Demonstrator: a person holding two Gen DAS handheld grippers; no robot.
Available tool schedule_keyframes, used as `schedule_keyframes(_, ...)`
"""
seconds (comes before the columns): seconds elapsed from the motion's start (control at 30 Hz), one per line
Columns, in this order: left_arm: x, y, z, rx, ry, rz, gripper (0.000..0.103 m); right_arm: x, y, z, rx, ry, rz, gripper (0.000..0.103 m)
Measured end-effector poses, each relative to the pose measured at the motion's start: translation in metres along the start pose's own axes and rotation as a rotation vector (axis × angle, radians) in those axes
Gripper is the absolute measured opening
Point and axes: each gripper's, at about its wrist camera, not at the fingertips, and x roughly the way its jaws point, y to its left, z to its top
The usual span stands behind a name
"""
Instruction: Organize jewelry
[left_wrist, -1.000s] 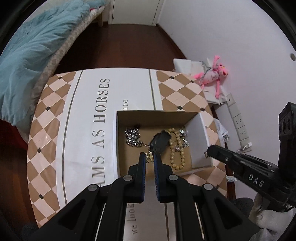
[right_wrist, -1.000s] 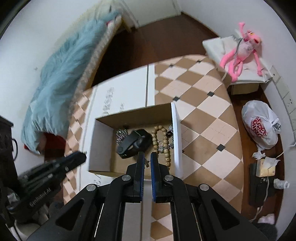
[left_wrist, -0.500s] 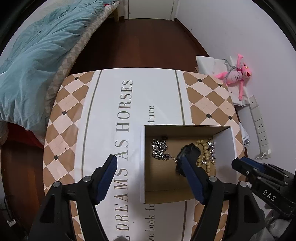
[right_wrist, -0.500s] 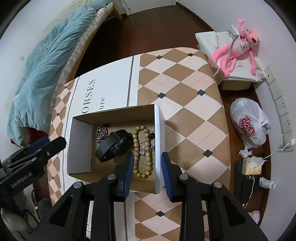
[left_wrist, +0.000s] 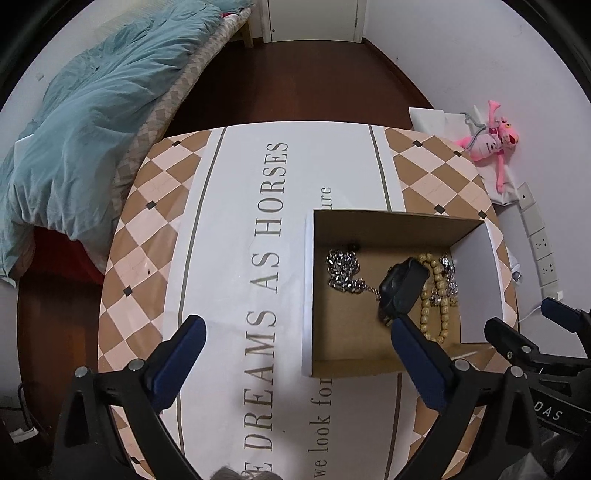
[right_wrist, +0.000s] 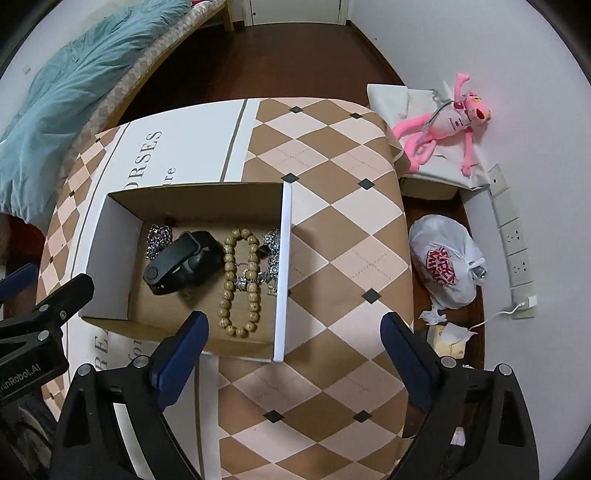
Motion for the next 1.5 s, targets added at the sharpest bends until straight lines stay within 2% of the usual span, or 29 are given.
schedule_keyframes(0.17,-0.016,0.001,-0.009,-0.004,-0.029,0.000,0.102,-0.016,0.000,-0.011,0.012,-0.034,0.001,0.097)
schedule_keyframes(0.3,-0.044,0.001,-0.020,-0.008,-0.082,-0.006,0.102,-0.040,0.002,-0.025,0.014,-0.084,0.000,0.097)
schedule_keyframes(0.5,-0.091,0.004,-0.045,-0.018,-0.180,0.017,0.102,-0.090,-0.002,-0.053,0.029,-0.176,-0.003,0.097)
schedule_keyframes(0.8,-0.161,0.005,-0.077,-0.018,-0.282,-0.023,0.102,-0.173,-0.004,-0.093,0.038,-0.320,0.001,0.097)
schedule_keyframes(0.87,-0.175,0.006,-0.082,-0.022,-0.303,-0.030,0.102,-0.189,-0.003,-0.098,0.037,-0.350,-0.004,0.100)
schedule_keyframes(0.9,-0.183,0.006,-0.084,-0.023,-0.317,-0.031,0.102,-0.200,-0.004,-0.102,0.038,-0.369,-0.004,0.103)
schedule_keyframes(1.1,-0.220,0.009,-0.095,-0.031,-0.380,-0.020,0.102,-0.248,-0.003,-0.119,0.038,-0.448,-0.014,0.103)
schedule_keyframes(1.3,-0.241,0.009,-0.104,-0.030,-0.409,-0.013,0.102,-0.280,0.001,-0.130,0.034,-0.500,-0.025,0.103)
schedule_keyframes(1.5,-0.249,0.011,-0.107,-0.037,-0.410,-0.011,0.102,-0.292,0.000,-0.134,0.036,-0.506,-0.022,0.103)
